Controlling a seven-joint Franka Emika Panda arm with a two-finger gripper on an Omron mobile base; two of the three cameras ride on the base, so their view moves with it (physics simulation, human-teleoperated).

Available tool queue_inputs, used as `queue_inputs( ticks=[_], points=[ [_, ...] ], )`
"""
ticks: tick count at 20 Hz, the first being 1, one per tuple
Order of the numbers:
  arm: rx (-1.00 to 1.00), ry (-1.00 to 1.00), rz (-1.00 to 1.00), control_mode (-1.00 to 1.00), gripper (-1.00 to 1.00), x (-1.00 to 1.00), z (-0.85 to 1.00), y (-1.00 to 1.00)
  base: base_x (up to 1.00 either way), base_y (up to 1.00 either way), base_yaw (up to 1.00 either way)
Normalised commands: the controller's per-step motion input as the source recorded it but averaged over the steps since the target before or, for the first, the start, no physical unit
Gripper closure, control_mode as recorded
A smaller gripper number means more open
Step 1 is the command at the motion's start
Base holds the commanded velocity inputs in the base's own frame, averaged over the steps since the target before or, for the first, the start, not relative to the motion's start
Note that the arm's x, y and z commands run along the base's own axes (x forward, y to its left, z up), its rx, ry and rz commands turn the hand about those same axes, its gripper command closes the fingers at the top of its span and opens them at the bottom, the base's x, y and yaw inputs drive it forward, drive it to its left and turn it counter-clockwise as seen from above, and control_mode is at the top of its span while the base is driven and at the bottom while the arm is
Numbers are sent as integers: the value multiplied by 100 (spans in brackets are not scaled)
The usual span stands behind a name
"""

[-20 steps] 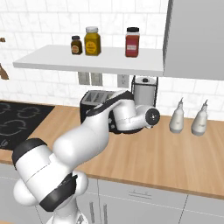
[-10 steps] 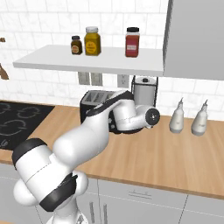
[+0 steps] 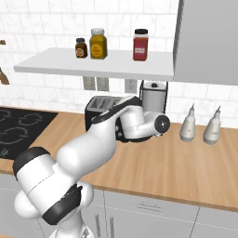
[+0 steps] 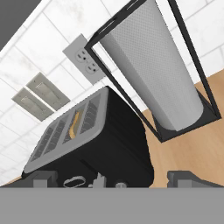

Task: Start the toaster. Once the lever pops up, take the bread to the plate on the dining counter.

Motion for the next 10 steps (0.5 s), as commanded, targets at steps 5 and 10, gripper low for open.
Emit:
queue_inputs(
  ticks=[5, 10],
  points=[
    [0, 0, 0, -100, -100, 0, 0, 0, 0, 0, 0],
    [0, 0, 0, -100, -100, 0, 0, 0, 0, 0, 0]
  ],
)
